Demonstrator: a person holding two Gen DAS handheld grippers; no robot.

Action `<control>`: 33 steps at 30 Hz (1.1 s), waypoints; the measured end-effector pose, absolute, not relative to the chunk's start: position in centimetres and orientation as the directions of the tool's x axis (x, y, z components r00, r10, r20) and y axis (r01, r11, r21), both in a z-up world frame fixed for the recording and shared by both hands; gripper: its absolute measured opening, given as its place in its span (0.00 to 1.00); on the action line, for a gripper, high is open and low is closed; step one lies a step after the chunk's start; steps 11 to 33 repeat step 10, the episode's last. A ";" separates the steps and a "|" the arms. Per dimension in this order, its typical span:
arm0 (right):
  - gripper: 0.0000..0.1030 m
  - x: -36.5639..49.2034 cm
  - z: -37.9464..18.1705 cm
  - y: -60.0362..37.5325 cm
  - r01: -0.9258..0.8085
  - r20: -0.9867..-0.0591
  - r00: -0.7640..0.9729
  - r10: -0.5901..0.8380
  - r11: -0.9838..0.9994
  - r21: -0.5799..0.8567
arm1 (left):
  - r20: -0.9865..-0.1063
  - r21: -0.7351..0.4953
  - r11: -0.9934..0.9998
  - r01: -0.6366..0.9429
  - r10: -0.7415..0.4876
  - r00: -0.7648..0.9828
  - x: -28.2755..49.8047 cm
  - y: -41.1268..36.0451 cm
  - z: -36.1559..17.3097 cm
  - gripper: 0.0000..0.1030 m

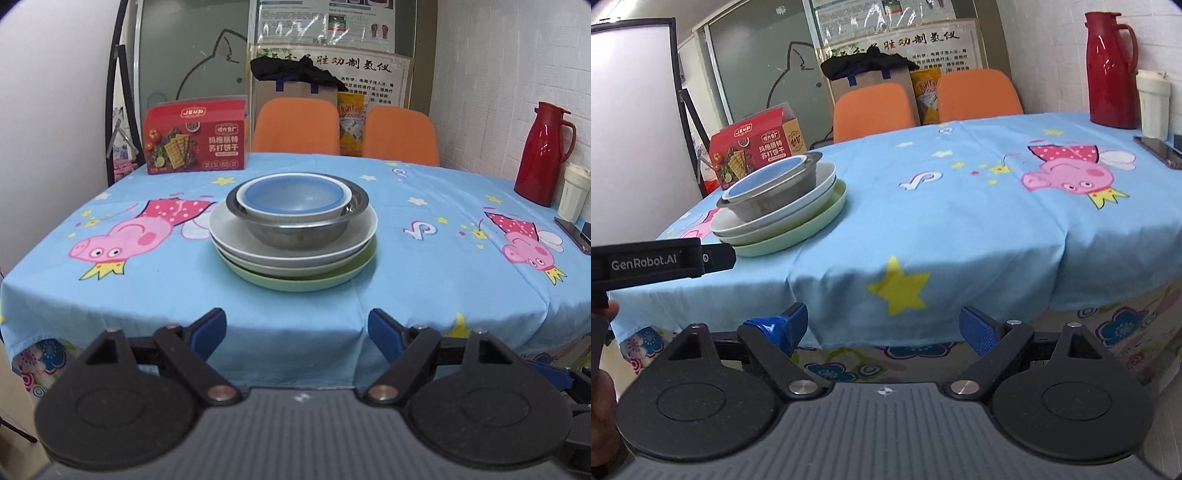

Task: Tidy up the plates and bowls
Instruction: 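Release the bowls and pull both grippers back from the stack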

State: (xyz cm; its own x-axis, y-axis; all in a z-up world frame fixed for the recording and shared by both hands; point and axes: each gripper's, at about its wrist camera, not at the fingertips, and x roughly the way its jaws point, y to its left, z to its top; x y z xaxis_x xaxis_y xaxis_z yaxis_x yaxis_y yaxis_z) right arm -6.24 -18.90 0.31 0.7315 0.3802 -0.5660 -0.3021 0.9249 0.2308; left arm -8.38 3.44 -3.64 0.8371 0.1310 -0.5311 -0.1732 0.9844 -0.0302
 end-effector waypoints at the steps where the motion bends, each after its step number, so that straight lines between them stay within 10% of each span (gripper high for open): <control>1: 0.74 -6.3 0.0 -18.9 -0.299 -0.573 0.729 0.375 0.927 0.226 | -0.538 -0.034 0.985 -0.172 0.127 0.834 -8.3 3.5 -3.9 0.79; 33: 0.74 -6.7 -0.7 -19.2 -0.291 -0.580 0.723 0.376 0.927 0.237 | -0.498 -0.023 0.984 -0.175 0.140 0.856 -9.0 3.4 -3.6 0.79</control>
